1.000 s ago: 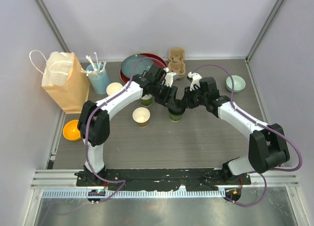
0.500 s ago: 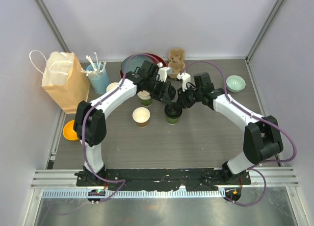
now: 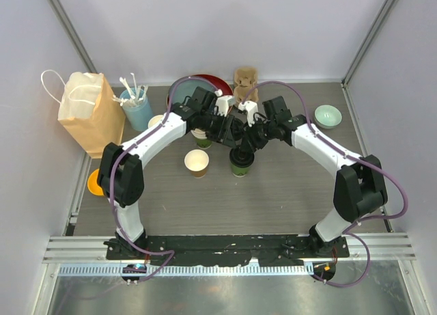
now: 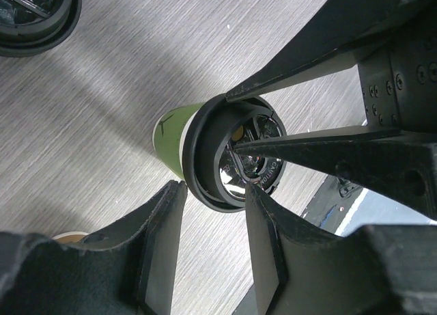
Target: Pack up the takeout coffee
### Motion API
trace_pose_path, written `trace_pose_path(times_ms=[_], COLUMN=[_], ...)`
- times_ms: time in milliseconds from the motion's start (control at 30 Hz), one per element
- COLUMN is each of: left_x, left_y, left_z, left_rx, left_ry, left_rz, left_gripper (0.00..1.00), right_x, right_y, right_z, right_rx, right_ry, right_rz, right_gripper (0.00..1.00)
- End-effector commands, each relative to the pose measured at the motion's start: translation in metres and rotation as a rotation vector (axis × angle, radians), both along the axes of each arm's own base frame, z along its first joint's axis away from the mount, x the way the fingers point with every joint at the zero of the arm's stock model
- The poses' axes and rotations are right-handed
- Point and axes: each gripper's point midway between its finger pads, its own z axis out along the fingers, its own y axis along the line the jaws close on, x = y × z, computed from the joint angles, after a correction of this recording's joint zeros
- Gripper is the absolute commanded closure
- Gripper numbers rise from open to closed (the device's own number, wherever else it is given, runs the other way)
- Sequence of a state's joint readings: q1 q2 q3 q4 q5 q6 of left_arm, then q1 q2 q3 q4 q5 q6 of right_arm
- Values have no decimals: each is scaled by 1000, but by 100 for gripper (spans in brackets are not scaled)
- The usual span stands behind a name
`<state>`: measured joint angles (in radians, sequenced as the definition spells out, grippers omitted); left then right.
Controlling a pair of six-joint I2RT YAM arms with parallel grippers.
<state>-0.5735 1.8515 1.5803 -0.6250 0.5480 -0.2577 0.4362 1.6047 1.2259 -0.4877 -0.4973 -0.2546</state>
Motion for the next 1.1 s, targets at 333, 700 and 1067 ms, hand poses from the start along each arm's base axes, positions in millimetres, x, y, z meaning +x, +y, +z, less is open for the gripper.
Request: trace_pose_path(times_ms=[333, 700, 1067], left_x=[-8, -15, -11], left_y=[-7, -6, -10], left_z=[30, 23, 5], left_rx=[-96, -79, -42], left_ry=[-22, -30, -17], left_rz=[-11, 35, 63], left_gripper=[56, 60, 62], right_x=[6, -17, -23], right_y=[3, -25, -22], right_z=[77, 49, 22], right_rx=[104, 88, 72], right_ry=[-122, 26, 68], right_rz=[-113, -515, -537], right_gripper=[50, 55, 62])
